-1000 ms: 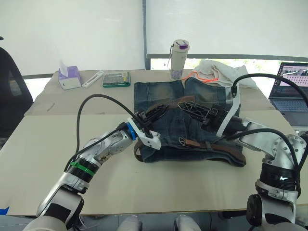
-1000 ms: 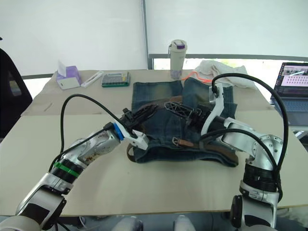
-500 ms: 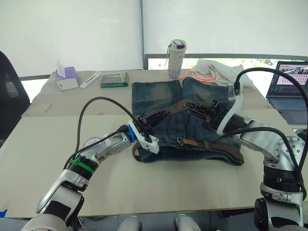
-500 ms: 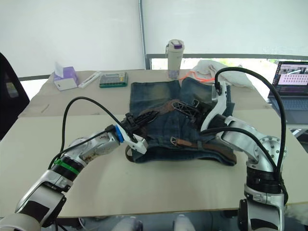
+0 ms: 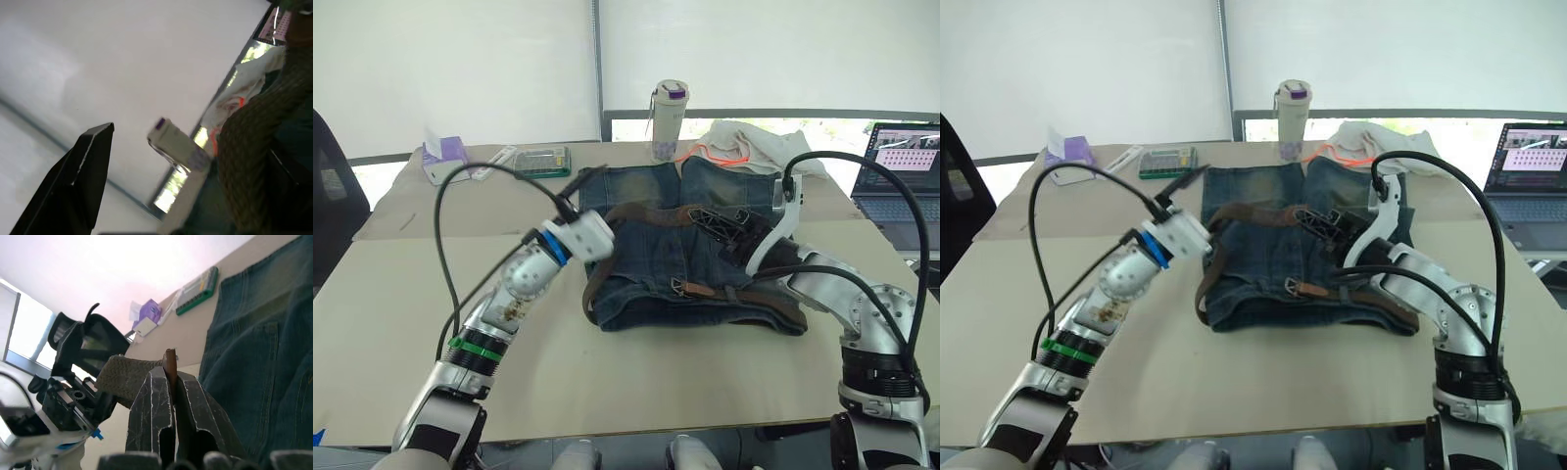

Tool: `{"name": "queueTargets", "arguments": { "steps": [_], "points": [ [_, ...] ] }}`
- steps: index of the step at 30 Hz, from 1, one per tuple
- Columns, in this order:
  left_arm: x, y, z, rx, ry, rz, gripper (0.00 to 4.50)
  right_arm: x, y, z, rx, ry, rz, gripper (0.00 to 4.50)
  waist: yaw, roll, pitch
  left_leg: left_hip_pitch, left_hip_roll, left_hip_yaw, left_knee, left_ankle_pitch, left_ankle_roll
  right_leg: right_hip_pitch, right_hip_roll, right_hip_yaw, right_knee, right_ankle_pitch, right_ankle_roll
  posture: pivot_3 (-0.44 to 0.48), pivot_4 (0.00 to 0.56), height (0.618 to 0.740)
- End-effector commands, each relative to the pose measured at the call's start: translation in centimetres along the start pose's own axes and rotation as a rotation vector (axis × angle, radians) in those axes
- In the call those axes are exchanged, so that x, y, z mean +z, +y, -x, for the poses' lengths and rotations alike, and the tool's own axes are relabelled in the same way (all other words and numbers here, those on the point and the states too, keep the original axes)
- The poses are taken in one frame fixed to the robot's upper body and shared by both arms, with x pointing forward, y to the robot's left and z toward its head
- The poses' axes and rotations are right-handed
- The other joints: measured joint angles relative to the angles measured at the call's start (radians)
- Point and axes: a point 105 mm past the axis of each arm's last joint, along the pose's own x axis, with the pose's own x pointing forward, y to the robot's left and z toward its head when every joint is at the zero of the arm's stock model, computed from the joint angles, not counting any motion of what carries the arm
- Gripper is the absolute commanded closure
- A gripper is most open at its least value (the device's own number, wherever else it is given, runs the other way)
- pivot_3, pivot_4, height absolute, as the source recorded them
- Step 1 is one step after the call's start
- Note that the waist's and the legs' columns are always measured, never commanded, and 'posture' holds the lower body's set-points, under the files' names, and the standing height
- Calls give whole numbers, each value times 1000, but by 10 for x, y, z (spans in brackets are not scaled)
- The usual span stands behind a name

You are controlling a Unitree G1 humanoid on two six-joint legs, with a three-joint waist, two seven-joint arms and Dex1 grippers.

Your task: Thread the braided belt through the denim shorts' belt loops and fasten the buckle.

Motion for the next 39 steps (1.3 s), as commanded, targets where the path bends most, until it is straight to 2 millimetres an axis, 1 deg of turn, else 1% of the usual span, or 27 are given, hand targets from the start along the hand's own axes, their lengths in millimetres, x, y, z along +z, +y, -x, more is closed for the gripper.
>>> {"name": "queueTargets", "arguments": {
  "steps": [1,2,3,4,5,8,9,11,12,15,17,18,20,21,23,24,25,27,28,29,30,32,34,35,39],
  "points": [
    [24,-17,8,-131,-25,972,599,4,5,-1,60,-60,47,4500,-4,0,0,0,1,-3,0,0,0,0,0,0,0,0,1,0,150,740],
    [34,-27,15,-234,-29,1109,599,1,6,-2,74,-55,60,4500,-8,0,0,0,2,-5,1,-1,1,0,0,0,0,-1,1,0,150,740],
    [42,-34,21,-313,-32,1161,599,-1,5,-2,77,-51,66,4500,-13,0,0,0,1,-6,1,-1,2,0,1,0,0,-1,1,0,150,740],
    [46,-37,25,-349,-26,1169,599,-1,4,-2,79,-49,71,4500,-17,0,0,0,1,-7,1,-1,2,0,1,0,1,-1,1,0,150,740],
    [47,-40,29,-383,-4,1224,599,-1,3,-2,75,-55,72,4500,-20,1,1,0,1,-6,1,-1,3,0,2,0,1,-1,1,0,150,740],
    [60,-43,44,-472,-30,1408,599,0,-1,-2,67,-75,75,4500,-23,1,1,3,1,-4,1,-1,3,1,2,0,0,-2,0,0,150,740],
    [58,-41,46,-450,-30,1407,599,0,-2,-2,63,-82,74,4500,-25,1,1,3,1,-4,1,-2,3,1,2,0,0,-2,-1,0,150,740],
    [44,-33,41,-327,5,1347,599,1,-2,-2,60,-89,74,4500,-24,1,1,3,1,-4,1,-2,3,1,2,0,0,-3,-1,0,150,740],
    [36,-23,39,-246,-1,1327,599,0,-3,-2,60,-92,72,4500,-23,1,1,3,1,-3,1,-2,3,1,2,0,0,-2,-2,0,150,740],
    [25,-7,35,-124,-16,1298,599,-1,-4,-2,56,-95,73,4500,-16,1,0,3,1,-1,1,-1,2,1,2,1,0,-2,-2,0,150,740],
    [8,6,33,0,20,1226,599,-3,-6,-1,48,-87,78,4500,-9,1,0,3,1,0,1,-1,2,1,2,1,-1,-2,-2,0,150,740],
    [3,10,32,36,28,1203,599,-4,-7,-1,45,-85,80,4500,-5,1,0,3,1,0,1,-1,2,1,2,1,-1,-2,-2,0,150,740],
    [0,16,30,78,19,1188,599,-4,-7,-2,42,-86,82,4500,1,1,0,3,1,0,1,-1,2,1,2,1,-2,-2,-2,0,150,740],
    [6,20,28,82,-22,1209,599,-4,-7,-2,42,-90,84,4500,2,1,0,3,0,0,1,-1,2,1,2,1,-2,-2,-2,0,150,740],
    [19,22,25,52,-81,1243,599,-3,-8,-3,39,-99,90,4500,4,1,0,2,0,0,1,-1,2,1,1,1,-3,-2,-2,0,150,740],
    [28,17,23,6,-100,1247,599,-3,-7,-3,38,-102,93,4500,5,1,0,2,0,0,1,-1,2,1,1,0,-3,-2,-2,0,150,740],
    [40,9,22,-75,-116,1280,599,-3,-7,-4,36,-105,95,4500,3,1,0,2,0,0,1,-1,2,1,1,0,-3,-2,-2,0,150,740],
    [64,-19,27,-300,-110,1348,599,-2,-7,-7,34,-122,96,4500,1,1,0,2,0,0,1,-1,2,1,1,1,-3,-2,-2,0,150,740],
    [70,-28,30,-370,-99,1369,599,-2,-6,-8,35,-128,95,4500,0,1,0,2,0,0,1,-1,2,1,1,1,-3,-2,-2,0,150,740],
    [71,-36,34,-413,-79,1399,599,-1,-5,-9,40,-137,93,4500,-1,1,0,1,0,0,1,-2,2,1,1,1,-3,-2,-2,0,150,740],
    [68,-41,37,-422,-48,1435,599,0,-3,-10,49,-148,86,4500,-2,1,0,2,0,0,1,-2,2,1,1,1,-3,-2,-2,0,150,740],
    [59,-46,40,-402,2,1476,599,0,0,-10,66,-162,77,4500,-5,1,0,3,1,-1,1,-2,2,1,1,1,-2,-2,-2,0,150,740],
    [37,-49,43,-303,75,1575,599,1,9,-6,122,-176,60,4500,-4,1,0,3,1,-1,1,-1,2,1,2,1,-1,-2,-2,0,150,740],
    [30,-49,44,-264,91,1626,599,0,12,-4,144,-175,56,4500,-2,1,0,3,1,-2,1,-1,2,1,2,1,-1,-2,-2,0,150,740],
    [18,-43,45,-175,90,1715,599,-2,14,1,167,-162,68,4500,1,1,0,2,1,-4,1,-1,2,0,2,1,-2,-2,-2,0,150,740]
  ]
}}
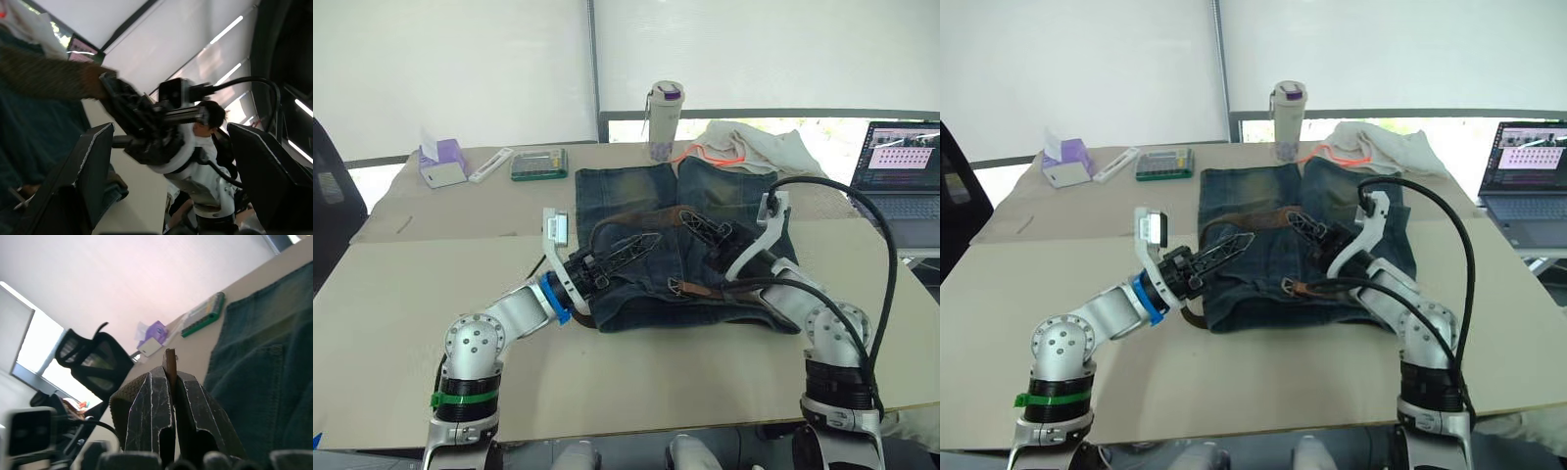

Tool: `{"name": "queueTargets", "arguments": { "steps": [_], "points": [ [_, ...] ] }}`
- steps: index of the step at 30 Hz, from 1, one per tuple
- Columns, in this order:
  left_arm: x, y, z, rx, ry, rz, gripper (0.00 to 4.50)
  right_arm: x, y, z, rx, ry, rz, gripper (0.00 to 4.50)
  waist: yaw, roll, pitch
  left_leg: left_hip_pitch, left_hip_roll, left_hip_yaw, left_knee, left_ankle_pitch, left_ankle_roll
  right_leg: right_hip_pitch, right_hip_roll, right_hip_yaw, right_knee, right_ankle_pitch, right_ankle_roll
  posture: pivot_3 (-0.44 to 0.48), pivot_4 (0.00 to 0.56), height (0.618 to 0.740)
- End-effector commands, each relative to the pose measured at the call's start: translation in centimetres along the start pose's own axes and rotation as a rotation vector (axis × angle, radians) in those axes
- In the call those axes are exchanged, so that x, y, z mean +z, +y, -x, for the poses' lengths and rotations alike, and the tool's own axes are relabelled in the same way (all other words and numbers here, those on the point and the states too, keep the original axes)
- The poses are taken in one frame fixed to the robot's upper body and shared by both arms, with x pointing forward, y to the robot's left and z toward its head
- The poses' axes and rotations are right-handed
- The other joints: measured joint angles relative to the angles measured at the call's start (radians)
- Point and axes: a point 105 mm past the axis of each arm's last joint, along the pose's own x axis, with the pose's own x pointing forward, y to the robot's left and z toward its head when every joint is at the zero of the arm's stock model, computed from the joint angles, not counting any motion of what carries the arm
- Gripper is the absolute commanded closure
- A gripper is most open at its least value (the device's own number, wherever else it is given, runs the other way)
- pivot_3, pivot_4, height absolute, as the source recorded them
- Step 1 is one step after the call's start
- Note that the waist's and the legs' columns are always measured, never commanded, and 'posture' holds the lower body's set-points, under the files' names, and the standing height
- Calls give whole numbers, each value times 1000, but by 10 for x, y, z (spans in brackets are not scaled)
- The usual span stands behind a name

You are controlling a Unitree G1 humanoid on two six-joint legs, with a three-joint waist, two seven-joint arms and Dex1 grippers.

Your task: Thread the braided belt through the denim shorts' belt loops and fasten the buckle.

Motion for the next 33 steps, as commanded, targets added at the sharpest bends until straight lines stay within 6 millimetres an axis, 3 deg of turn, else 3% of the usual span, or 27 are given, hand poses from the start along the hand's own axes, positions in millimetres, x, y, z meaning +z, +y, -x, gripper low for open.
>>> {"name": "queueTargets", "arguments": {
  "steps": [1,10,18,21,23,24,25,26,27,28,29,33],
  "points": [
    [14,-4,1,-13,-77,43,599,10,16,6,78,-34,27,4500,3,0,0,0,0,0,0,0,0,0,-1,0,0,0,0,0,150,740],
    [13,-13,-4,-64,-66,29,599,-8,19,13,111,98,-8,4500,3,0,0,0,-1,2,0,0,0,1,-1,0,-3,0,0,0,150,740],
    [7,-10,-5,-59,-41,20,599,-11,18,15,107,128,-19,4500,2,0,0,-1,-1,3,-1,0,0,1,-1,0,-4,0,0,0,150,740],
    [7,-9,-5,-54,-34,14,1346,-12,20,15,115,135,-25,4500,3,0,0,-1,-1,3,-1,0,0,1,-1,0,-5,0,0,0,150,740],
    [6,-7,-5,-52,-32,12,2066,-14,22,15,130,144,-32,4500,3,0,0,-1,-1,3,-1,0,0,1,-1,0,-5,0,0,0,150,740],
    [6,-7,-6,-50,-37,13,2642,-15,23,15,132,147,-33,4500,3,0,0,-1,-1,3,-1,0,0,1,-1,0,-5,0,0,0,150,740],
    [7,-7,-7,-49,-41,13,2996,-15,23,15,133,149,-34,4500,3,0,0,-1,-1,3,-1,0,0,1,-1,0,-6,0,0,0,150,740],
    [7,-7,-8,-48,-44,12,3058,-15,23,15,133,149,-34,4500,3,0,0,-1,-1,3,-1,0,0,1,-1,-1,-6,0,0,0,150,740],
    [8,-6,-8,-46,-47,13,3643,-16,23,15,133,150,-35,4500,3,0,0,-1,-1,3,-1,0,0,1,-1,-1,-6,0,0,0,150,740],
    [8,-6,-8,-44,-48,12,3811,-16,24,16,135,152,-37,4500,3,0,0,-1,-1,3,-1,0,0,1,-1,-1,-7,0,0,0,150,740],
    [8,-6,-8,-43,-48,11,4275,-16,24,16,137,155,-39,4500,3,0,0,-1,-1,3,-1,0,0,1,-1,-1,-7,0,0,0,150,740],
    [8,-4,-9,-34,-48,9,4411,-17,24,16,141,162,-37,4500,3,0,0,-1,-1,3,-1,0,0,1,-1,-1,-7,1,0,0,150,740]
  ]
}}
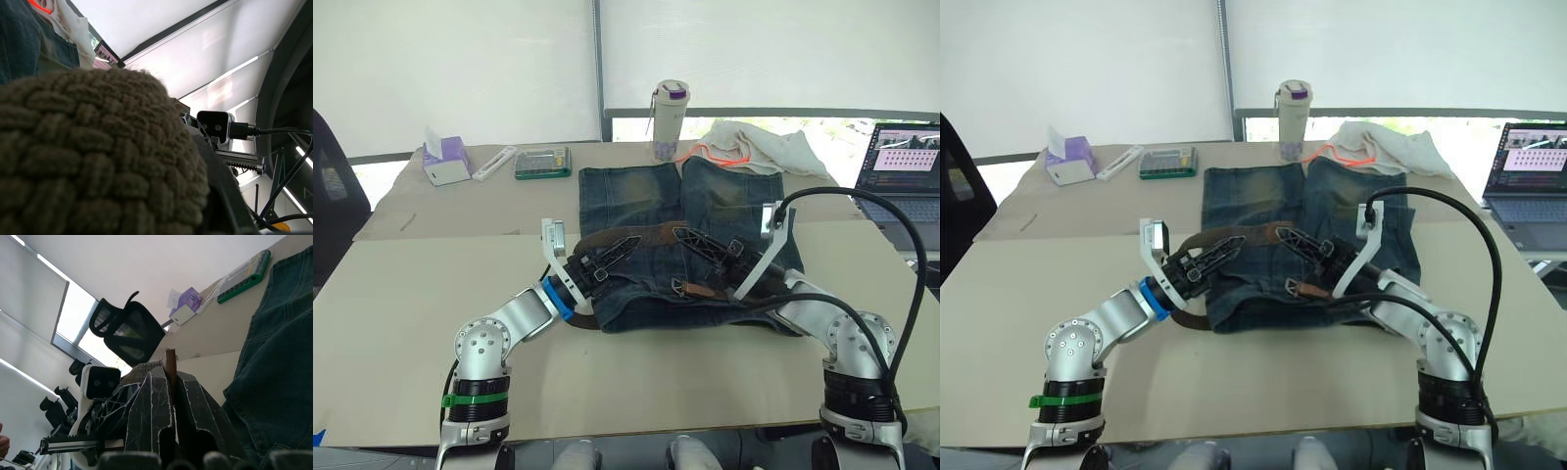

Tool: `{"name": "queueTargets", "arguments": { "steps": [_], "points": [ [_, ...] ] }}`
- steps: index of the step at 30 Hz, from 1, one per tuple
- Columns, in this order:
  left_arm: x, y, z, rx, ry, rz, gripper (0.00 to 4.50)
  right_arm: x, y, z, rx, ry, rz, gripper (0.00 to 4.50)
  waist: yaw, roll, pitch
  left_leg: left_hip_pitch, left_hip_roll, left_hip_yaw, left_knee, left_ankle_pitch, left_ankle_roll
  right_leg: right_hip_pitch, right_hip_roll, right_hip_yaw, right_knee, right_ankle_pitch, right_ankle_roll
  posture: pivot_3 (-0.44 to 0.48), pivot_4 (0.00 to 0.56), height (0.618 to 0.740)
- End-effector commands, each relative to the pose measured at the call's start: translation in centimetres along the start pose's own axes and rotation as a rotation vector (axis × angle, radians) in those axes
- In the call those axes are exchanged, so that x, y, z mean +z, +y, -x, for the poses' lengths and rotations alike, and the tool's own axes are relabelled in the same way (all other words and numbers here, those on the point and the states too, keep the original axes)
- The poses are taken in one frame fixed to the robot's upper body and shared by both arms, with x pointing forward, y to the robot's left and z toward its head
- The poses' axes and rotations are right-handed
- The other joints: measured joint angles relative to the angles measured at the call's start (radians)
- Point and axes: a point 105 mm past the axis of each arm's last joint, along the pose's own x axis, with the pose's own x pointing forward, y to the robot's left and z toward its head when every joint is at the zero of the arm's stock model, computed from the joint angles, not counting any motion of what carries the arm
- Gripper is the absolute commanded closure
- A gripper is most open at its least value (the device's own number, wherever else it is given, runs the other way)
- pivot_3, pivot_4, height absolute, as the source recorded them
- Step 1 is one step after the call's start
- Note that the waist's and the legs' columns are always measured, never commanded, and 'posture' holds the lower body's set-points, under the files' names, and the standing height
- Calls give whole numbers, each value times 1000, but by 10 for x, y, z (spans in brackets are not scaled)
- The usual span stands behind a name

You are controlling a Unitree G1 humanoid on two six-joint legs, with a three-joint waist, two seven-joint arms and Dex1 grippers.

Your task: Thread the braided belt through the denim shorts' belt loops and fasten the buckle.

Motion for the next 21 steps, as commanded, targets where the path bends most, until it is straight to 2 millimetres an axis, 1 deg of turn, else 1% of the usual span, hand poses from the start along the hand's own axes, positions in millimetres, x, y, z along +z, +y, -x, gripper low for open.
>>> {"name": "queueTargets", "arguments": {
  "steps": [1,2,4,5,6,9,11,13,17,21],
  "points": [
    [5,-8,-3,-28,-12,-30,4411,0,13,2,51,14,31,4500,0,0,0,0,0,0,0,0,0,0,0,0,0,0,0,0,150,740],
    [5,-7,-3,-22,-11,-33,4411,0,14,2,60,16,47,4500,0,0,0,0,0,0,0,0,0,0,0,0,0,0,0,0,150,740],
    [6,-6,-1,-10,-15,-41,4500,-3,22,5,106,32,76,3660,1,0,0,0,0,0,0,0,0,0,0,0,0,0,0,0,150,740],
    [7,-5,0,0,-18,-47,4500,-5,26,7,132,46,91,3355,1,0,0,0,0,0,0,0,0,0,0,0,-1,0,0,0,150,740],
    [8,-3,4,13,-15,-66,4500,-7,25,10,122,64,133,3065,1,0,0,0,0,0,-1,0,0,0,0,0,-1,0,0,0,150,740],
    [13,1,14,44,14,-144,4500,-17,13,19,52,137,279,1970,0,0,0,-1,0,0,-1,0,0,0,0,0,-2,0,0,0,150,740],
    [25,9,25,91,21,-182,4500,-24,1,28,-2,209,415,1251,0,0,0,0,0,1,-2,0,0,0,0,0,-2,0,1,0,150,740],
    [31,14,36,129,44,-202,4500,-30,-3,35,-2,261,488,659,-1,0,0,0,0,1,-3,0,-1,-1,0,-1,-2,-3,5,0,150,740],
    [32,29,59,257,113,-212,4500,-32,-3,42,20,256,612,659,-3,-1,0,1,1,1,-5,1,-1,-1,0,0,-2,-4,8,0,150,740],
    [21,31,70,330,179,-200,4500,-37,-11,51,12,277,762,659,0,-2,1,1,1,-3,-6,1,-1,-1,0,0,-3,-5,8,0,150,740]
  ]
}}
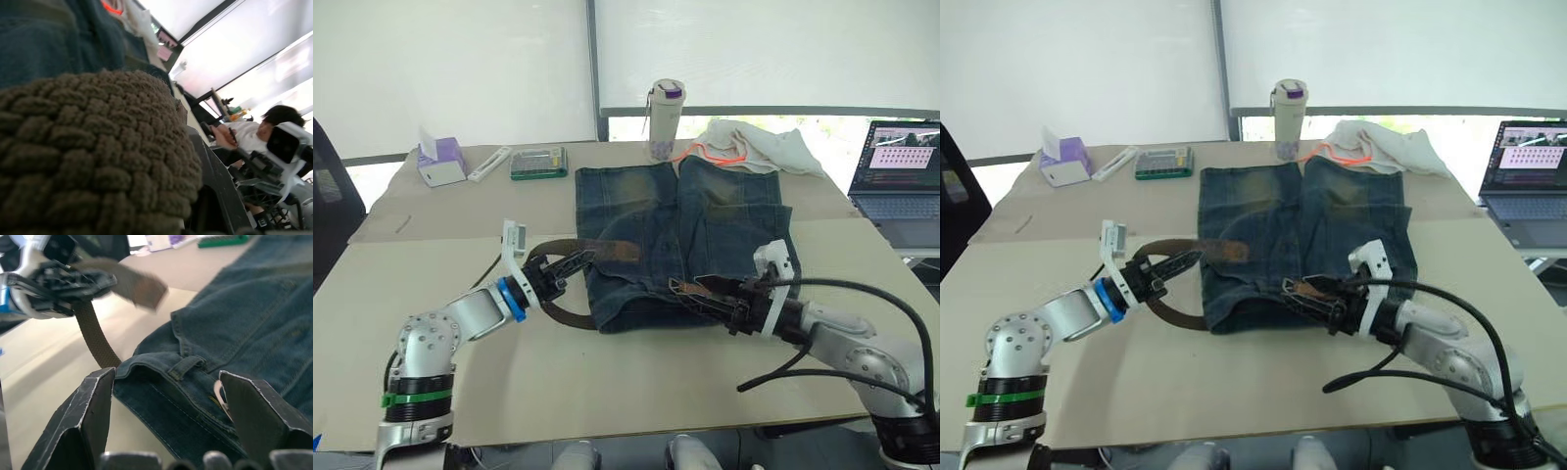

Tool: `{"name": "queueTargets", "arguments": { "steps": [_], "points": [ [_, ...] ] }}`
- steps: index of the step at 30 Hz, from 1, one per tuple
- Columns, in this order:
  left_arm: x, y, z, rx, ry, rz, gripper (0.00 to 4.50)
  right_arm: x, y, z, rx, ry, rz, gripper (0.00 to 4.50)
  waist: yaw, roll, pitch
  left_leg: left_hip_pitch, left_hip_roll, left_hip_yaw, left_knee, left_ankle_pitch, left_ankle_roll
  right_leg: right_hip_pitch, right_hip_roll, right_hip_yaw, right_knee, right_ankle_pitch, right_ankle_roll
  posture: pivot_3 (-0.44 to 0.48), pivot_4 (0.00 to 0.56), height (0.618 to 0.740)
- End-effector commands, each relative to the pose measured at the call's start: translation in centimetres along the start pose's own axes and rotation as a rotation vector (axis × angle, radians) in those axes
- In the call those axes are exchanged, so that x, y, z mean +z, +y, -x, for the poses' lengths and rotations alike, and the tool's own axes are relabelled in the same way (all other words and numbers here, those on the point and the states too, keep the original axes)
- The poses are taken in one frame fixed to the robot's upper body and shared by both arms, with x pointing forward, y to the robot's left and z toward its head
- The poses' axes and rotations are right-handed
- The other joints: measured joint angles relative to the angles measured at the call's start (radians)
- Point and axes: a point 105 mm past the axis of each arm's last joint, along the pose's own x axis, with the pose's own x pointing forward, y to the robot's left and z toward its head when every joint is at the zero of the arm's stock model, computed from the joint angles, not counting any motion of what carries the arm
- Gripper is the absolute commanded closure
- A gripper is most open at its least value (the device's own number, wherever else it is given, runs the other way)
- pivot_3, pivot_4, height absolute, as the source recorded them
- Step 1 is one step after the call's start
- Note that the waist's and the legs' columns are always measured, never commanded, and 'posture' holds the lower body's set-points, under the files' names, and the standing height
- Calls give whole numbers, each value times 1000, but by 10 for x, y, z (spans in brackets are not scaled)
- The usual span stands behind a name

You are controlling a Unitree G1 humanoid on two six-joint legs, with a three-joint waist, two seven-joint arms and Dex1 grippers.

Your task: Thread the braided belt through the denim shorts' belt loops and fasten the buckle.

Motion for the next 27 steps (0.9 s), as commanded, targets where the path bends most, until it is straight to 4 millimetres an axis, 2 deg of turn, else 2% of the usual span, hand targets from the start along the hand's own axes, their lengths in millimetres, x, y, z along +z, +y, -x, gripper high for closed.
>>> {"name": "queueTargets", "arguments": {
  "steps": [1,4,7,10,16,22,27],
  "points": [
    [1,-7,6,31,16,-19,4500,8,1,4,-4,-29,195,659,4,-1,1,0,0,-1,0,0,0,0,0,0,0,0,0,0,150,740],
    [-3,-3,7,102,11,12,4500,7,-4,6,-32,-42,295,659,7,-2,1,0,0,-3,0,1,-2,0,-1,0,0,0,0,0,150,740],
    [-9,-11,1,95,-14,109,4500,6,-4,3,-36,-63,313,659,8,-2,1,0,1,-3,0,1,-3,0,-2,1,0,0,0,0,150,740],
    [-19,-16,-6,109,-17,184,4500,4,-4,1,-33,-66,326,659,12,-2,1,0,1,-4,-1,1,-3,0,-3,1,0,4,-6,0,150,740],
    [-30,3,-8,312,-23,261,4500,10,-4,1,-36,-95,344,659,19,-2,1,1,0,-3,-1,2,-5,0,-2,2,0,4,-7,0,150,740],
    [-35,-17,-20,264,-17,316,4500,9,-2,1,-31,-100,358,659,28,-2,1,0,-2,-3,-1,2,-5,0,-3,2,-1,4,-7,0,150,740],
    [-42,-25,-29,233,-6,370,4500,10,-3,1,-36,-104,361,659,27,-2,1,0,-2,-2,-1,3,-6,1,-3,2,-1,4,-7,0,150,740]
  ]
}}
